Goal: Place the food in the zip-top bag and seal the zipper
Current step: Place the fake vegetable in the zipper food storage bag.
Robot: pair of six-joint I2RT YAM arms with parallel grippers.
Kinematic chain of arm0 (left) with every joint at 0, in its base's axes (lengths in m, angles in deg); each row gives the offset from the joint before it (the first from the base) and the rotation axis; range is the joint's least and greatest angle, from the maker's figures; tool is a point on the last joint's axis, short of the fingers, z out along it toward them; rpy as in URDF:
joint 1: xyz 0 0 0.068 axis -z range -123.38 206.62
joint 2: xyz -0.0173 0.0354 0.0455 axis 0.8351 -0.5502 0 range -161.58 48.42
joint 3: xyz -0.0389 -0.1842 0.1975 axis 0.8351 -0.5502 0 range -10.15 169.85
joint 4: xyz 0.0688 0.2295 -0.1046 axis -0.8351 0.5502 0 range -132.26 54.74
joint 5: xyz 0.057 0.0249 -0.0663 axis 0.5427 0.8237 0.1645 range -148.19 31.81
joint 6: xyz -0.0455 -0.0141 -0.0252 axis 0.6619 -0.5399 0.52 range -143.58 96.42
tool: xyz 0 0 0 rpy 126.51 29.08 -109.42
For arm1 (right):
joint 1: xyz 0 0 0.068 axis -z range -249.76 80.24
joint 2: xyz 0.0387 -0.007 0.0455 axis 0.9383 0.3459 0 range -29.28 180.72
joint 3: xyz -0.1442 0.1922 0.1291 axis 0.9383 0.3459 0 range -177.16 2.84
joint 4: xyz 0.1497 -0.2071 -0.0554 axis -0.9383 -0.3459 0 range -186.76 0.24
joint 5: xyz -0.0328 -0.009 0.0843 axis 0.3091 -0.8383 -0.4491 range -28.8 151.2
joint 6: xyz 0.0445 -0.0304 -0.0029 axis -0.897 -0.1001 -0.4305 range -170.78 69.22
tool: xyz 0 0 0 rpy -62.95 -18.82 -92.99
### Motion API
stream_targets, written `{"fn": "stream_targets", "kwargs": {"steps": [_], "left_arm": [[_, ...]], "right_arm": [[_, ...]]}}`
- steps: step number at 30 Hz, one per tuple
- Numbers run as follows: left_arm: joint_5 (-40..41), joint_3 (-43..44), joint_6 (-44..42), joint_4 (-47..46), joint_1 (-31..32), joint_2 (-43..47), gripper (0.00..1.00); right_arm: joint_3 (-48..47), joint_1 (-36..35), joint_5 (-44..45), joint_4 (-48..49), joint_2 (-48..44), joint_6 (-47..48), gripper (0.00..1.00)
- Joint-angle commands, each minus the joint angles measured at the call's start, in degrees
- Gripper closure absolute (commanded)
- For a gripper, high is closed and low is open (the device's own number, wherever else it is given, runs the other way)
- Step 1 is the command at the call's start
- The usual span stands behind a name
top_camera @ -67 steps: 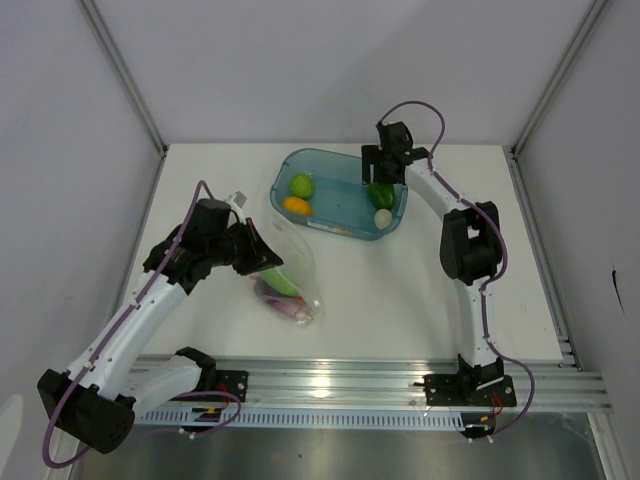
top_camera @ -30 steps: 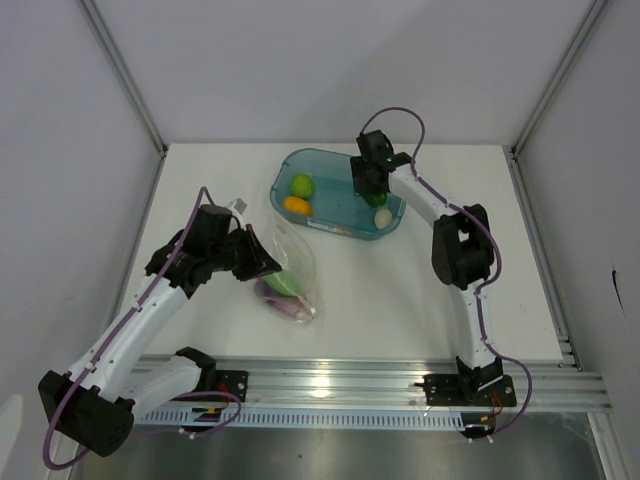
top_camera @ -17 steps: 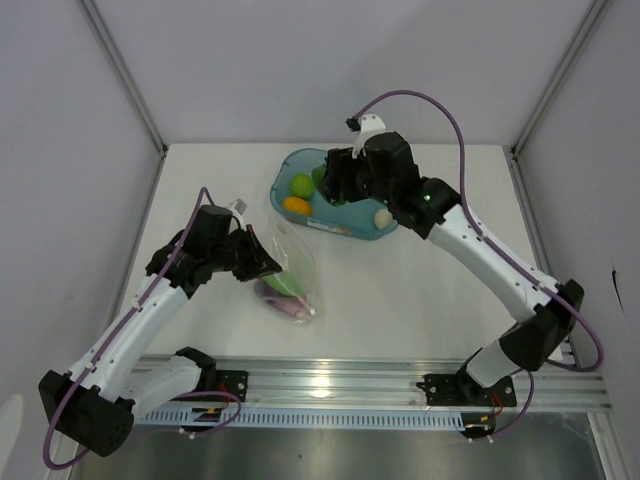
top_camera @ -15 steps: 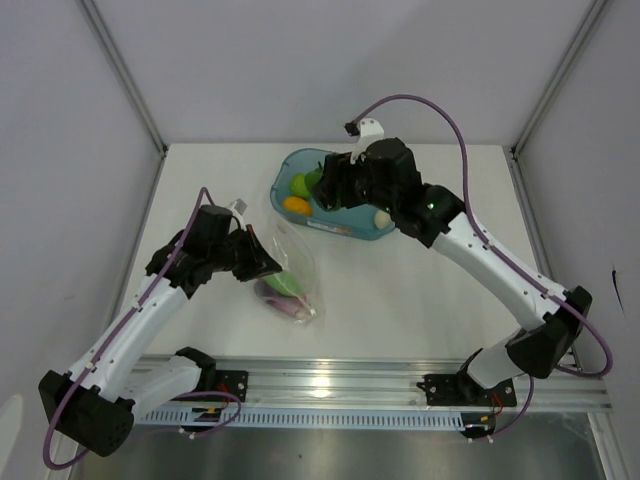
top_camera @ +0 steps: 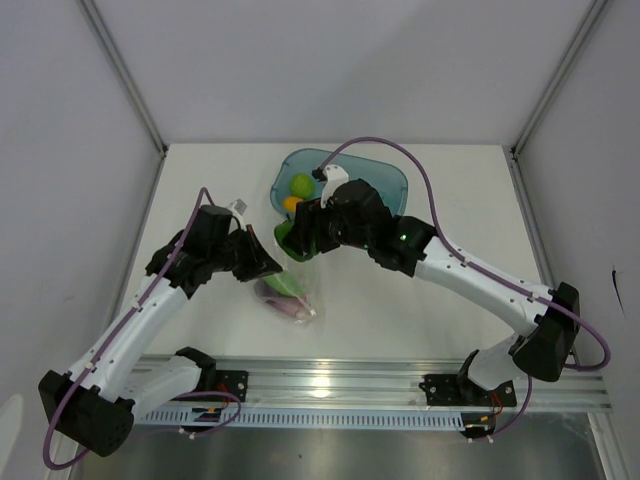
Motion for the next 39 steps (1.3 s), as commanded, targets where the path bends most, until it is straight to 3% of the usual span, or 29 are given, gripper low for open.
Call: {"fn": "stream_targets", "kwargs": {"steps": [1,15,22,29,31,32,34,39], "left_arm": [[-0.9,2.3,0.6,-0.3,0.1,1.1,1.0],[-0.6,3.2,0.6,1.1,0.0,2.0,0.99],[-0.9,3.3,1.0,1.0,0.0,2.5,0.99],[-1.1,3.4,1.0,1.3,0.1,2.9,0.99],[-1.2,3.4,1.0,1.3,0.0,3.0,1.0],[-1.2,3.4,1.0,1.3,0.1,3.0,1.0],[-1.2,3.6,1.0,1.3,0.0,3.3,0.99],[-1.0,4.0,0.9,1.5,0.1,3.4,0.99]], "right_arm": [[-0.4,-1.7,1.4,2.9,0.3,-1.3,0.8],[1.3,-4.7,9.4,0.2,1.7,-0.3,0.74],[0.4,-5.0,9.3,-0.3,3.0,0.0,0.5],[-0.5,-5.0,9.3,-1.2,3.1,0.4,0.34],[-0.8,-5.1,9.9,-1.5,3.0,0.5,0.21],[-0.8,-5.0,10.1,-1.8,2.9,0.7,0.2],[-1.0,-5.1,10.7,-2.0,2.6,1.1,0.01],[-2.6,-5.0,11.3,-3.4,2.0,2.4,0.01]]}}
